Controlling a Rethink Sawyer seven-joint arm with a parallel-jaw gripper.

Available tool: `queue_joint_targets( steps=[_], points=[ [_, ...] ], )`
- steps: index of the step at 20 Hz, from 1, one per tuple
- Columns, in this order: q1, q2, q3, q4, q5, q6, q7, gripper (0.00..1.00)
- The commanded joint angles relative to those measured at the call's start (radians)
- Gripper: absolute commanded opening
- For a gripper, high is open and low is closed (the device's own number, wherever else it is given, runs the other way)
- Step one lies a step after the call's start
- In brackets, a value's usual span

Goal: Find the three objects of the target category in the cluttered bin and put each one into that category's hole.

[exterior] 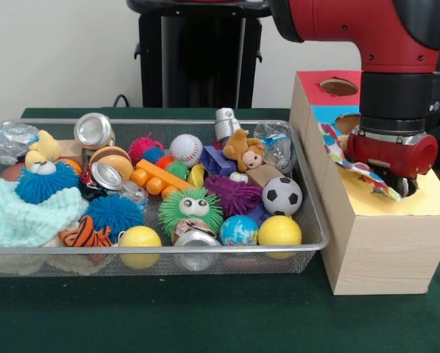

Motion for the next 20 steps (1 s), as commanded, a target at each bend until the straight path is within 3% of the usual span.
queue_joint_targets(
  steps=[1,6,8,20],
  points=[
    [0.088,0.102,-0.122,0.018,0.030,0.287,0.194,1.00],
    [0.146,0.055,-0.247,-0.023,-0.031,0.439,0.199,1.00],
    [0.155,0.044,-0.263,-0.028,-0.040,0.468,0.204,1.00],
    [0.139,0.041,-0.240,-0.008,-0.027,0.415,0.181,1.00]
  ],
)
